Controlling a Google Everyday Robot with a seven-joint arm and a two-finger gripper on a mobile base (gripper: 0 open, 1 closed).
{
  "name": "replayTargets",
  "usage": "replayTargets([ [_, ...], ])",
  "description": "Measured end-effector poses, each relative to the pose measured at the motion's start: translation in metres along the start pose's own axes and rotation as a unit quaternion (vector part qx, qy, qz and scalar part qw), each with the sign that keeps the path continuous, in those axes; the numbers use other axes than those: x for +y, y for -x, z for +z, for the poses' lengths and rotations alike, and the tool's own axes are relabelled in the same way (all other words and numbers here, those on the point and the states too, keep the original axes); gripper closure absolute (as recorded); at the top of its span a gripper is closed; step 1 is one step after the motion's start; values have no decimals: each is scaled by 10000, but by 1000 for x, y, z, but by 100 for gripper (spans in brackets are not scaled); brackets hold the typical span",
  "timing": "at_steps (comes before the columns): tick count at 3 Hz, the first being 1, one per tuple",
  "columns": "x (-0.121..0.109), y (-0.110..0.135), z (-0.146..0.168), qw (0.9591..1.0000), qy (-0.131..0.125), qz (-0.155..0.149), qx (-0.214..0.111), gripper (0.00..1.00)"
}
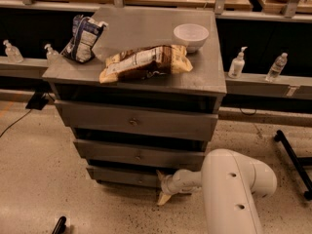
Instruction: Open bottom drawer
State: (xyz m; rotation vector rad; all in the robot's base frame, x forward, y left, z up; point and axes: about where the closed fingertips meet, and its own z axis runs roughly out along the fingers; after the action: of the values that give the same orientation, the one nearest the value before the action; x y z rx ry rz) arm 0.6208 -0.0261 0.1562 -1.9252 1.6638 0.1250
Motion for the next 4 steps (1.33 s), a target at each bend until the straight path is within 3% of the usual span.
replayTargets([
  [1,3,9,-20,9998,-163,-123,-42,26],
  [2,-31,29,-93,9929,-1043,-560,-73,29],
  [3,-23,49,-146,9862,-1442,-819,-33,29],
  [4,-11,48,-157,9863,-1463,-761,21,15],
])
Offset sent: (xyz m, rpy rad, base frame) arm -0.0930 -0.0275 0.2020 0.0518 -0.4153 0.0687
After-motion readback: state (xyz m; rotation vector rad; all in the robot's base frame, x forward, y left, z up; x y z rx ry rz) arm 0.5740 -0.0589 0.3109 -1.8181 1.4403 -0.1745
